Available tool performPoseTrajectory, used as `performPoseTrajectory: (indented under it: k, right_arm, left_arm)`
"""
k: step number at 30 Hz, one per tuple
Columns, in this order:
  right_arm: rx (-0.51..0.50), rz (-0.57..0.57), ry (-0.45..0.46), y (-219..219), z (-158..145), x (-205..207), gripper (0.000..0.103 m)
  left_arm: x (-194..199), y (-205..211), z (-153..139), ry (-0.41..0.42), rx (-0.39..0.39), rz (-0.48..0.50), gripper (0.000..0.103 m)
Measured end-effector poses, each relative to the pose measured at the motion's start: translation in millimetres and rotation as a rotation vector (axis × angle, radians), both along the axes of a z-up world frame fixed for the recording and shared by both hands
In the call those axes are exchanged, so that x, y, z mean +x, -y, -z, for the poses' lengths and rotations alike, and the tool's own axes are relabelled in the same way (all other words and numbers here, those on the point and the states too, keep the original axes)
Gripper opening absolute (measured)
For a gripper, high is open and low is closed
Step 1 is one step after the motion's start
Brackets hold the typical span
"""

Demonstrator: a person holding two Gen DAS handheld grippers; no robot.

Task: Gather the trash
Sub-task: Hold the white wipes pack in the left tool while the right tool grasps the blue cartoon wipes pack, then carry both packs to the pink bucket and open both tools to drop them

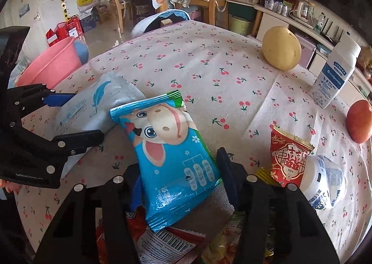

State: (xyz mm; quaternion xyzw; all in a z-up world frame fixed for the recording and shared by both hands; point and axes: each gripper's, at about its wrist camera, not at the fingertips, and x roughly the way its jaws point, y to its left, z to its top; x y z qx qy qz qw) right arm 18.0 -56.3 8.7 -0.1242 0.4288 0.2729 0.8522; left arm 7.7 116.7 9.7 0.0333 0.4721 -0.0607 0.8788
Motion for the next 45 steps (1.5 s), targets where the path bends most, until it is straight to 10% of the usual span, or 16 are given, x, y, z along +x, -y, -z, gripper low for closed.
performPoseTrajectory:
  k: [20, 45]
  right_arm:
    - [0.055, 0.159, 0.116, 8.6, -36.0, -23.5, 0.047]
    - [0.402, 0.239, -0.054, -37.0, -60.6, -54.5, 0.047]
  left_arm:
    - [-4.7, -29.9, -29.1, 0.077, -0.144, -0.091, 0.078]
    - [-25.1, -102.8, -66.7, 0.221, -0.249, -0.373, 0.078]
